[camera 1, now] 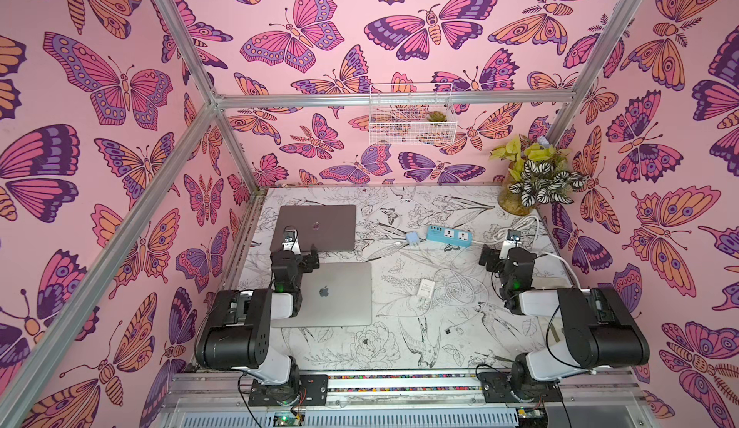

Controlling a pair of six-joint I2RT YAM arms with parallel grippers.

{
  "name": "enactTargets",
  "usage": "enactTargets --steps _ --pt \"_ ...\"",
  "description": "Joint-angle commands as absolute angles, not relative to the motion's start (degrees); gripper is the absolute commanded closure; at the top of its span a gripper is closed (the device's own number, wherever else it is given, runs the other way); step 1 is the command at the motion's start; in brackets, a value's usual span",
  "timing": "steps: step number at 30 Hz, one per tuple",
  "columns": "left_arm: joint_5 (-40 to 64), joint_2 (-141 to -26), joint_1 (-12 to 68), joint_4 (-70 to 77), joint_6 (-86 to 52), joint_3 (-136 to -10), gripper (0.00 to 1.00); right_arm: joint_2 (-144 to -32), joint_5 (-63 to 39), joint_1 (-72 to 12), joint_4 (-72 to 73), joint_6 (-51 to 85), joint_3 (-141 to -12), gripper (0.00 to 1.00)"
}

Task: Unplug the laptop charger
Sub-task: Reset both arms

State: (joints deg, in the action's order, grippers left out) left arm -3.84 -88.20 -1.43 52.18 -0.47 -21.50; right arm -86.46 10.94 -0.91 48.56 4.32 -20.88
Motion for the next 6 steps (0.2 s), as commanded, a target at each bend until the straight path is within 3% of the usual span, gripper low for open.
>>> enactTargets --steps 1,6 --pt "-3.03 -88.29 -1.41 51.82 -0.61 -20.87 0.0 -86.15 11.75 -1.14 47.3 4.83 -22.5 0.01" --pt "-3.03 -88.36 -1.41 51.76 -0.59 -21.04 0.0 -85.96 11.78 -1.17 47.46 4.57 -22.32 0.01"
